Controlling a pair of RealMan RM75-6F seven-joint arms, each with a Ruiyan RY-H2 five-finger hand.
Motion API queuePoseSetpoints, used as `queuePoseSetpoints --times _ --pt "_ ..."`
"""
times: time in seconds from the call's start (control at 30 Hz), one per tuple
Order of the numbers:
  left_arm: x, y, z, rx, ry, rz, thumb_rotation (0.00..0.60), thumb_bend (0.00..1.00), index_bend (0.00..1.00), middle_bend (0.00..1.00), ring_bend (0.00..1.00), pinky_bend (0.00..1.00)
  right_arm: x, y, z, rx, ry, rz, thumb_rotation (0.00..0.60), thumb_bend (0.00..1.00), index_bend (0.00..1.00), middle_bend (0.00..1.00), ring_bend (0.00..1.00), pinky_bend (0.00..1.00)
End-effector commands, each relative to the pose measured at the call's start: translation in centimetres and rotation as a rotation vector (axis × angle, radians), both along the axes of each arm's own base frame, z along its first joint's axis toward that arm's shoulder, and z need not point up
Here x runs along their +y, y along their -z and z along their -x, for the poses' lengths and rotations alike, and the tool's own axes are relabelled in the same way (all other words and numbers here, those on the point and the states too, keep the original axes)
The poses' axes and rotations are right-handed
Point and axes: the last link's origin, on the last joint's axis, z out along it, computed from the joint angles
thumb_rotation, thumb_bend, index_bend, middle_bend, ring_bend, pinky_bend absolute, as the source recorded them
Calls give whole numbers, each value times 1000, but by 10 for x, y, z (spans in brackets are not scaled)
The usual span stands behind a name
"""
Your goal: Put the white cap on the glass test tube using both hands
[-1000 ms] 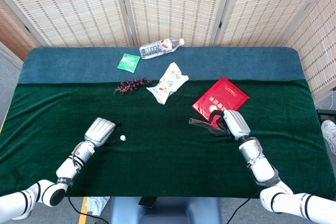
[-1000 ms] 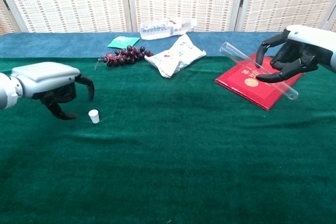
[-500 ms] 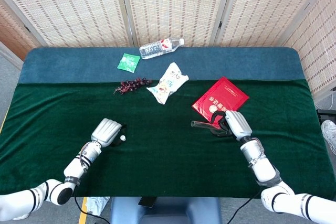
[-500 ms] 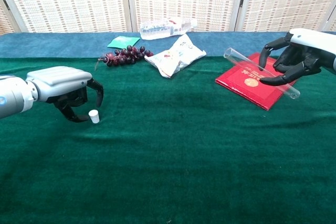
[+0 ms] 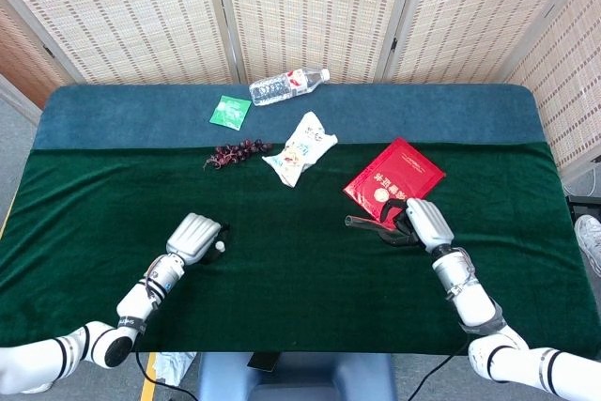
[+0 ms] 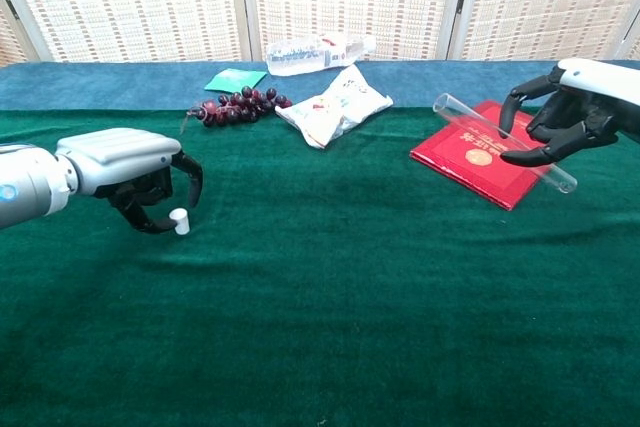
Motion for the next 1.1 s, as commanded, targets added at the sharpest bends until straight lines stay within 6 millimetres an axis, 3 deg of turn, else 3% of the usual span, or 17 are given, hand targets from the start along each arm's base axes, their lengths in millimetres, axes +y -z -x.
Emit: queuePoseSetpoints --times 0.03,0.8,0.9,1.1 --pt "0 0 0 1 -2 0 600 402 506 949 844 838 0 0 1 1 4 0 600 454 715 988 1000 1000" --pt "1 -2 6 -7 -21 -14 600 401 552 949 845 838 1 2 6 -8 16 4 600 454 728 988 1000 1000" --pt "2 -12 6 -39 -30 -33 600 401 558 949 845 838 1 2 4 -12 8 7 600 454 731 988 1000 1000" --pt "4 -60 2 -154 -61 -97 600 404 563 949 845 840 2 8 -12 -57 -36 -7 600 454 730 988 1000 1000"
